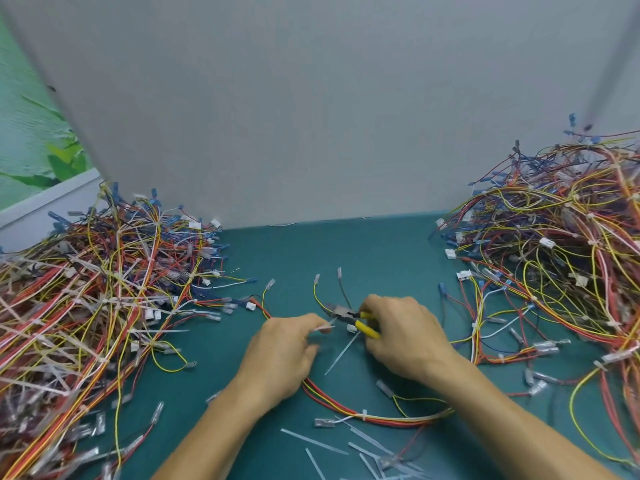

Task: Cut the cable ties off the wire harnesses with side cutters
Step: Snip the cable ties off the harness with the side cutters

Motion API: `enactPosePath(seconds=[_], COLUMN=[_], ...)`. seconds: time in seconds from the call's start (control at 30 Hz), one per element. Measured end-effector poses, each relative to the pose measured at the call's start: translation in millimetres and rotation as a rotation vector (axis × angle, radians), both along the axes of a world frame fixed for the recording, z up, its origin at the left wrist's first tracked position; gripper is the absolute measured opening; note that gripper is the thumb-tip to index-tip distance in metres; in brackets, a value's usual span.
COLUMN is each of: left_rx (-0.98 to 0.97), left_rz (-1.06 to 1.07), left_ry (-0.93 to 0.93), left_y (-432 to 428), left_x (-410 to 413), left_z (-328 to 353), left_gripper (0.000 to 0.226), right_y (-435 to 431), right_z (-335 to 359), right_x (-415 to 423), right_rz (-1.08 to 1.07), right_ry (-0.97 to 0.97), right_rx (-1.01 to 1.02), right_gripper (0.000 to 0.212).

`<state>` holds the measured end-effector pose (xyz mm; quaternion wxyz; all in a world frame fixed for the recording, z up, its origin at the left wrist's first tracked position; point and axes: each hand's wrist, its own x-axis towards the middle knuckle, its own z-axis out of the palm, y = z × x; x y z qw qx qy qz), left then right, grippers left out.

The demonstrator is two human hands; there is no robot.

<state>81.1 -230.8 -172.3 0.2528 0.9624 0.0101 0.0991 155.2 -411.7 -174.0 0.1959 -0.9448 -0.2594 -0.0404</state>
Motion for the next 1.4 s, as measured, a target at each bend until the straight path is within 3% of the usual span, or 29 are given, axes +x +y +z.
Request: enactPosePath(seconds=[0.13,0.27,0.43,0.63,0.87,1.17,1.4], left_rx=[0.106,0.023,0.005,-0.261,-0.343,-0.37,-0.371], left_rz=[-0.052,-0.129,-0.191,-0.162,-0.164,-0.141,-0.104], left_ry=[-0.036,-0.133,-0.215,-0.116,-0.04,-0.055,0.001], left_y=[-8.9,-17.0,-16.9,-10.8,-7.7,-9.7,-6.7], left_x=[9.9,15.5,17.6,21.9,23.4,26.0,29.7], left_z=[2.0,-0.7,-5.2,-11.8,-11.5,-12.5,-12.2], left_gripper=[0.04,0.035,0.025,0.017,0.015,0.01,0.028], right_y=[-4.7,-13.1,-12.0,-25.0,-58.4,-60.0,-55.3], right_z=[2.0,8.9,11.1,25.0,40.1,18.8,14.8], right_x=[4.4,10.8,10.3,11.6,6.6,-9.4,-11.8], right_rz=[-0.019,-0.002,0.041,0.024,-0.05,0.061,0.102], right_ry=[0.171,0.291,0.3,0.329,0.038,-0.015,-0.114], right_rx=[0.134,0.274,0.236,0.322,0.025,-0.237,-0.31], right_gripper=[0.029,0.017,0.016,0.018,0.007,0.024,0.026])
